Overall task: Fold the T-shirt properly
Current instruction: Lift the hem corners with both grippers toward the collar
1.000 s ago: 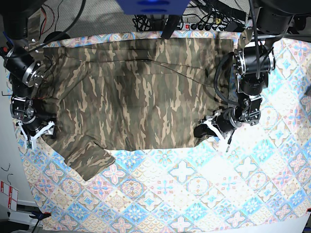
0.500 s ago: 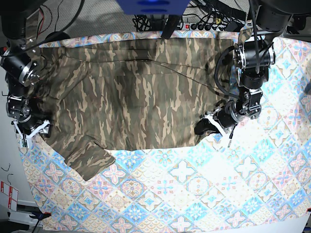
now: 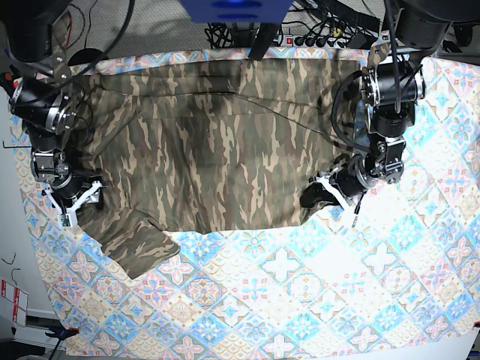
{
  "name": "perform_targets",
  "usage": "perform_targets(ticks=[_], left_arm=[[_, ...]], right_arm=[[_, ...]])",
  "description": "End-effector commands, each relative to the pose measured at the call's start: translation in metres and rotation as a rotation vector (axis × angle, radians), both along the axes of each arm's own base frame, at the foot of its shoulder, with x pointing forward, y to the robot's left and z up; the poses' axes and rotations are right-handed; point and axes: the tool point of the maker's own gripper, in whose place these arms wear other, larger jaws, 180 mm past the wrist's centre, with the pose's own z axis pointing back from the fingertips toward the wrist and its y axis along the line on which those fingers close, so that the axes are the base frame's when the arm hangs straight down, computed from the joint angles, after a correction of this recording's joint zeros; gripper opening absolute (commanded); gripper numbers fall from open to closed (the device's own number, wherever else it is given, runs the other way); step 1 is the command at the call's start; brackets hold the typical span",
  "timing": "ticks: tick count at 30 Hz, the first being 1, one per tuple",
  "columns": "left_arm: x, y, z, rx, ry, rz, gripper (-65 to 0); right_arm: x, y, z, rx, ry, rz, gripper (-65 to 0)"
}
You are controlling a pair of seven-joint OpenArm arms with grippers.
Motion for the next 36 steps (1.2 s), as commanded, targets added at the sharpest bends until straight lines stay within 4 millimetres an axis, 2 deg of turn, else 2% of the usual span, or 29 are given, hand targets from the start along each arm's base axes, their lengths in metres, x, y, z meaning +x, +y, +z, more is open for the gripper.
perform_targets(ticks=[1, 4, 5, 8, 11, 13, 15, 17, 20, 23, 25, 29, 32, 36], left_arm=[[-0.106, 0.021, -0.067, 0.267, 0.383, -0.252, -51.4], [-0.104, 0.022, -0.067, 0.274, 0.379, -0.253, -51.4], [-0.098, 0.024, -0.064, 0.283, 0.36, -0.254, -51.4], [-0.083, 0.025, -0.056, 0.303, 0.312, -0.255, -51.4], [-0.076, 0.022, -0.052, 0.303, 0.295, -0.255, -51.4], [-0.059, 0.021, -0.044, 0.305, 0.265, -0.252, -51.4], [-0.05, 0.018, -0.039, 0.301, 0.251, -0.25, -51.4], [-0.05, 0.015, -0.039, 0.307, 0.266, -0.266, -51.4], [-0.042, 0.015, -0.033, 0.313, 0.26, -0.27, -51.4], [-0.038, 0.015, -0.031, 0.312, 0.254, -0.267, -51.4], [-0.028, 0.015, -0.025, 0.314, 0.235, -0.264, -51.4], [-0.02, 0.015, -0.02, 0.316, 0.222, -0.263, -51.4], [-0.014, 0.015, -0.017, 0.316, 0.21, -0.259, -51.5], [-0.009, 0.015, -0.013, 0.316, 0.2, -0.256, -51.5]], right_arm=[[-0.016, -0.005, -0.011, -0.038, 0.1, 0.033, -36.4], [-0.015, -0.005, -0.011, -0.033, 0.097, 0.028, -51.0], [-0.015, -0.005, -0.011, -0.033, 0.099, 0.025, -55.1], [-0.018, -0.008, -0.013, -0.042, 0.127, 0.023, -60.8], [-0.015, -0.013, -0.009, -0.013, 0.103, -0.027, -62.6], [-0.01, -0.016, -0.003, 0.035, 0.067, -0.088, -63.7], [-0.007, -0.019, 0.0, 0.07, 0.041, -0.135, -63.8], [-0.007, -0.033, 0.006, 0.07, 0.024, -0.166, -63.9], [-0.004, -0.029, 0.011, 0.105, 0.007, -0.153, -63.9], [0.008, -0.038, 0.03, 0.117, -0.063, -0.159, -63.9], [0.001, -0.049, 0.033, 0.109, -0.089, -0.181, -63.9], [-0.005, -0.077, 0.051, 0.013, -0.153, -0.195, -63.7], [-0.005, -0.073, 0.058, -0.033, -0.188, -0.171, -63.6], [-0.019, -0.08, 0.064, -0.11, -0.204, -0.147, -63.5]])
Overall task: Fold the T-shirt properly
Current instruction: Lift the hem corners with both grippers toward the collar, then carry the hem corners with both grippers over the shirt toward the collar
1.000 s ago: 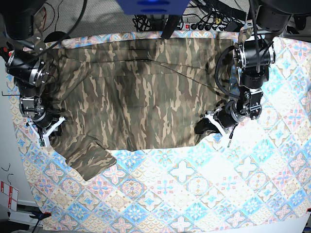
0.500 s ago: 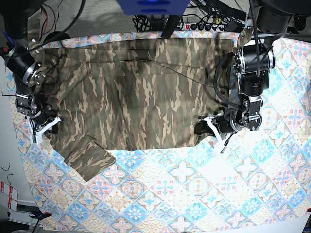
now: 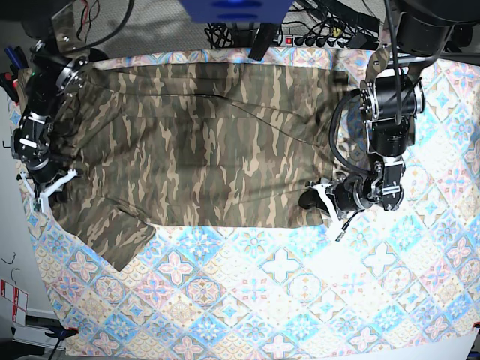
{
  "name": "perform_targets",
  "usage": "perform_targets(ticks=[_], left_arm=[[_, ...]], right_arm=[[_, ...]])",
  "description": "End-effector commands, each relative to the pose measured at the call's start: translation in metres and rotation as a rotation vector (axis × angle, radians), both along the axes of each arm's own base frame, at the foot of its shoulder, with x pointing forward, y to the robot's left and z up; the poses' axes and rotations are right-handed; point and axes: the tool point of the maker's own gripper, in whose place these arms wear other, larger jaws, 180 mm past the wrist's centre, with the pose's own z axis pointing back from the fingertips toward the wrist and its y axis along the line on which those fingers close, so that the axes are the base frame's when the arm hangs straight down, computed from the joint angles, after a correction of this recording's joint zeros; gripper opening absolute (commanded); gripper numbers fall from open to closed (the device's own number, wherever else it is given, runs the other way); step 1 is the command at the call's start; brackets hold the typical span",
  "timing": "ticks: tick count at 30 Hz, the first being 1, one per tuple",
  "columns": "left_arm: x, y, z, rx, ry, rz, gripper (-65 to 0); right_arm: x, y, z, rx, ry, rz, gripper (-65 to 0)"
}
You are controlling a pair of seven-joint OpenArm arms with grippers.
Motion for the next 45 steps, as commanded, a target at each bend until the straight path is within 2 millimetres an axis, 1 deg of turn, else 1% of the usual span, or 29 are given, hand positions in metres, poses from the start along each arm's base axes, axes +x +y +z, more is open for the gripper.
perform_targets(ticks=[1, 3, 5, 7, 10, 11, 13, 15, 16, 17, 19, 22, 23, 25, 26, 27, 29, 30, 33, 35, 38, 39, 40, 41, 42, 43, 45], left_arm=[[-0.027, 0.018, -0.026, 0.15, 0.125, -0.048, -51.5], [-0.026, 0.017, -0.025, 0.149, 0.122, -0.049, -51.5], [-0.014, 0.015, -0.017, 0.147, 0.098, -0.049, -51.4], [-0.009, -0.005, -0.014, 0.12, 0.087, -0.066, -50.8], [0.012, -0.027, 0.003, 0.099, 0.041, -0.088, -49.7], [0.018, -0.032, 0.008, 0.092, 0.026, -0.09, -47.4], [0.027, -0.036, 0.016, 0.08, 0.003, -0.088, -39.6], [0.036, -0.044, 0.024, 0.066, -0.025, -0.092, -29.2], [0.037, -0.046, 0.024, 0.065, -0.033, -0.093, -24.9], [0.038, -0.046, 0.025, 0.062, -0.038, -0.09, -22.5], [0.039, -0.047, 0.026, 0.055, -0.04, -0.086, -22.5], [0.035, -0.055, 0.023, 0.045, -0.033, -0.096, -26.6], [0.031, -0.057, 0.02, 0.043, -0.024, -0.099, -29.1], [0.02, -0.058, 0.011, 0.04, -0.001, -0.099, -36.3], [0.015, -0.059, 0.007, 0.039, 0.008, -0.101, -41.3], [0.011, -0.059, 0.004, 0.037, 0.017, -0.101, -47.8], [0.0, -0.059, -0.004, 0.037, 0.04, -0.101, -63.0], [-0.001, -0.059, -0.005, 0.036, 0.044, -0.101, -65.0], [-0.013, -0.057, -0.013, 0.037, 0.066, -0.097, -65.0], [-0.013, -0.055, -0.014, 0.039, 0.067, -0.095, -65.0], [-0.009, -0.054, -0.011, 0.041, 0.059, -0.093, -65.0], [-0.005, -0.051, -0.008, 0.051, 0.048, -0.095, -65.0], [-0.001, -0.043, -0.004, 0.081, 0.041, -0.102, -65.0], [0.005, -0.035, 0.003, 0.11, 0.025, -0.105, -65.0], [0.012, -0.03, 0.012, 0.136, 0.006, -0.107, -65.0], [0.013, -0.024, 0.017, 0.154, 0.0, -0.1, -65.0], [0.019, -0.01, 0.034, 0.211, -0.045, -0.093, -65.0]], right_arm=[[0.007, -0.017, 0.021, -0.042, -0.049, -0.012, -63.5], [0.002, -0.018, 0.017, -0.051, -0.016, -0.013, -63.5], [0.0, -0.018, 0.014, -0.051, 0.014, -0.015, -63.5], [-0.002, -0.018, 0.01, -0.048, 0.031, -0.017, -63.5], [-0.002, -0.018, 0.01, -0.049, 0.034, -0.015, -63.5], [-0.002, -0.017, 0.009, -0.048, 0.035, -0.015, -63.5], [-0.003, -0.017, 0.009, -0.049, 0.036, -0.014, -63.5], [-0.003, -0.017, 0.009, -0.049, 0.036, -0.014, -63.5], [-0.003, -0.017, 0.009, -0.049, 0.038, -0.014, -63.5], [-0.004, -0.017, 0.008, -0.049, 0.039, -0.014, -63.5], [-0.004, -0.017, 0.008, -0.049, 0.039, -0.014, -63.5], [-0.004, -0.017, 0.008, -0.047, 0.04, -0.014, -63.5], [-0.004, -0.017, 0.008, -0.047, 0.04, -0.014, -63.5], [-0.004, -0.017, 0.008, -0.047, 0.04, -0.014, -63.5], [-0.004, -0.017, 0.008, -0.047, 0.04, -0.014, -63.5], [-0.004, -0.017, 0.008, -0.047, 0.04, -0.014, -63.5], [-0.004, -0.016, 0.007, -0.046, 0.04, -0.014, -63.5], [-0.004, -0.017, 0.008, -0.047, 0.039, -0.014, -63.5], [-0.003, -0.017, 0.01, -0.048, 0.026, -0.017, -63.9], [-0.002, -0.018, 0.012, -0.049, 0.022, -0.019, -63.9], [0.002, -0.022, 0.021, -0.07, 0.003, -0.018, -63.9], [0.004, -0.018, 0.021, -0.068, -0.003, -0.015, -63.9], [0.007, -0.014, 0.023, -0.067, -0.012, -0.011, -63.9], [0.007, -0.015, 0.026, -0.075, -0.02, -0.009, -63.9], [0.002, -0.015, 0.024, -0.085, -0.014, -0.007, -63.9], [-0.003, -0.018, 0.025, -0.103, -0.011, -0.004, -63.9], [-0.008, -0.017, 0.027, -0.128, -0.013, 0.005, -63.7]])
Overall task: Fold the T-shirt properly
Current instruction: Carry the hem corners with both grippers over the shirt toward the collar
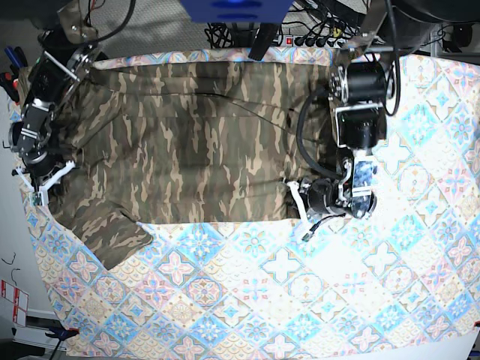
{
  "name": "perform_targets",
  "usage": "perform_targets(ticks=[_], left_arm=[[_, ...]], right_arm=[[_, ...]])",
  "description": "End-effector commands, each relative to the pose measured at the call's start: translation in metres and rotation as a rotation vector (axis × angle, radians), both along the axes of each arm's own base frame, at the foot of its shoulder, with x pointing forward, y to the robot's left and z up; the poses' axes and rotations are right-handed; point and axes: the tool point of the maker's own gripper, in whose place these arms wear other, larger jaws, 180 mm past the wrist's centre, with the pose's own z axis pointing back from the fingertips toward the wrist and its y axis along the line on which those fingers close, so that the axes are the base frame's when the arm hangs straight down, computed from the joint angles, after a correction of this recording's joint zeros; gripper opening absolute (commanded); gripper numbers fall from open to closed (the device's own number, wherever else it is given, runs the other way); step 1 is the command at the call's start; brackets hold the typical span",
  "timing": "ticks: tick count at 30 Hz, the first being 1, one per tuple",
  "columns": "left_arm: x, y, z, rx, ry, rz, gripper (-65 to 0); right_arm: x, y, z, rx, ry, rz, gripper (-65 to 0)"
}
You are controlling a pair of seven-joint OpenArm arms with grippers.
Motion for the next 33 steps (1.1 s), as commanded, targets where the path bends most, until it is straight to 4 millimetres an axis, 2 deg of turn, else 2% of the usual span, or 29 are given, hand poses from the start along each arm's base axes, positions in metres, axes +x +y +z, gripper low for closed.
perform_targets(ticks=[1, 4, 6, 10, 14, 18, 21, 26, 29, 33], left_arm=[[0.018, 0.017, 0.023, 0.054, -0.07, 0.007, -65.0], [0.009, 0.029, 0.036, 0.132, -0.105, -0.002, -65.0], [-0.001, 0.033, 0.037, 0.16, -0.11, -0.011, -65.0], [-0.017, 0.043, 0.04, 0.198, -0.13, -0.009, -65.0], [-0.027, 0.054, 0.042, 0.228, -0.144, -0.006, -65.0], [-0.033, 0.055, 0.048, 0.241, -0.172, -0.009, -65.0], [-0.039, 0.056, 0.057, 0.261, -0.199, -0.012, -65.0], [-0.048, 0.061, 0.067, 0.31, -0.205, -0.02, -65.0], [-0.049, 0.061, 0.066, 0.311, -0.2, -0.022, -65.0], [-0.049, 0.061, 0.065, 0.311, -0.197, -0.022, -65.0]], right_arm=[[0.009, -0.011, 0.019, -0.031, -0.051, -0.011, -63.7], [0.004, -0.007, 0.017, -0.04, 0.007, 0.005, -63.6], [0.001, 0.002, 0.015, -0.021, 0.055, 0.053, -63.7], [-0.008, -0.013, 0.026, -0.013, 0.035, -0.049, -63.7], [-0.023, -0.024, 0.035, -0.074, 0.054, -0.068, -63.6], [-0.021, -0.021, 0.052, -0.112, 0.013, -0.069, -63.6], [-0.04, -0.031, 0.061, -0.162, 0.008, -0.093, -63.6], [-0.058, -0.028, 0.056, -0.183, 0.034, -0.088, -63.5], [-0.059, -0.026, 0.052, -0.179, 0.046, -0.084, -63.3], [-0.066, -0.019, 0.043, -0.166, 0.109, -0.101, -56.4]])
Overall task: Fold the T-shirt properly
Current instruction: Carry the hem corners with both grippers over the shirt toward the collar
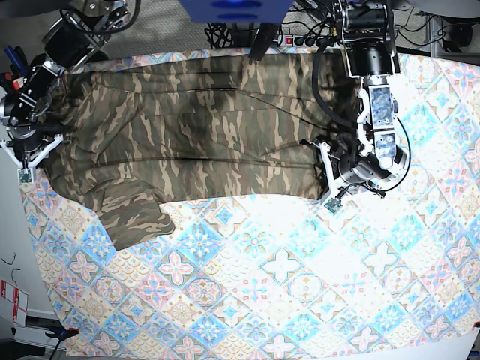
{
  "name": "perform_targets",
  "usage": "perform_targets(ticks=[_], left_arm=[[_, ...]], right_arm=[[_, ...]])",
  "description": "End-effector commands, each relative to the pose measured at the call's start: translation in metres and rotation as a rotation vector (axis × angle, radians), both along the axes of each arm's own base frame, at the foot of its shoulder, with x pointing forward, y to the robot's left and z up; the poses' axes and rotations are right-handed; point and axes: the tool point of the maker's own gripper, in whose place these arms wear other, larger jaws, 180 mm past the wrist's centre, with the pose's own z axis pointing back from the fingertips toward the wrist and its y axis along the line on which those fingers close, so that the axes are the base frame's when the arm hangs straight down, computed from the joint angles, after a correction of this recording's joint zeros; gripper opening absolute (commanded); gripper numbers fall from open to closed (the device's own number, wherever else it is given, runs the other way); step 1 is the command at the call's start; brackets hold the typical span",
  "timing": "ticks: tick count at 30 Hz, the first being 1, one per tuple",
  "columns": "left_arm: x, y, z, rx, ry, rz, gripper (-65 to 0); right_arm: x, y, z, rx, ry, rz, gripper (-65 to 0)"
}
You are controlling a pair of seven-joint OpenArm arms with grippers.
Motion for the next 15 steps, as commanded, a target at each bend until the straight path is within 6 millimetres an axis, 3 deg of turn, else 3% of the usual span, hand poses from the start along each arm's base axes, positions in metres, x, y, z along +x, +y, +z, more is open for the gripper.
perform_targets(ticks=[1, 6, 10, 12, 15], left_arm=[[0.011, 0.001, 0.012, 0.001, -0.043, 0.003, -65.0], [0.011, 0.002, 0.012, 0.007, -0.041, 0.003, -65.0], [0.011, 0.002, 0.012, 0.005, -0.041, 0.003, -65.0], [0.011, 0.002, 0.012, 0.007, -0.04, 0.003, -65.0], [0.011, 0.002, 0.012, 0.007, -0.04, 0.003, -65.0]], right_arm=[[0.004, -0.008, 0.013, -0.028, -0.019, -0.01, -54.0], [0.008, -0.012, 0.028, -0.062, -0.031, -0.02, -50.5], [0.035, -0.01, 0.043, -0.053, -0.09, -0.017, -49.9], [0.051, 0.002, 0.042, -0.038, -0.091, 0.025, -48.4], [0.077, 0.026, 0.039, -0.041, -0.068, 0.127, -41.3]])
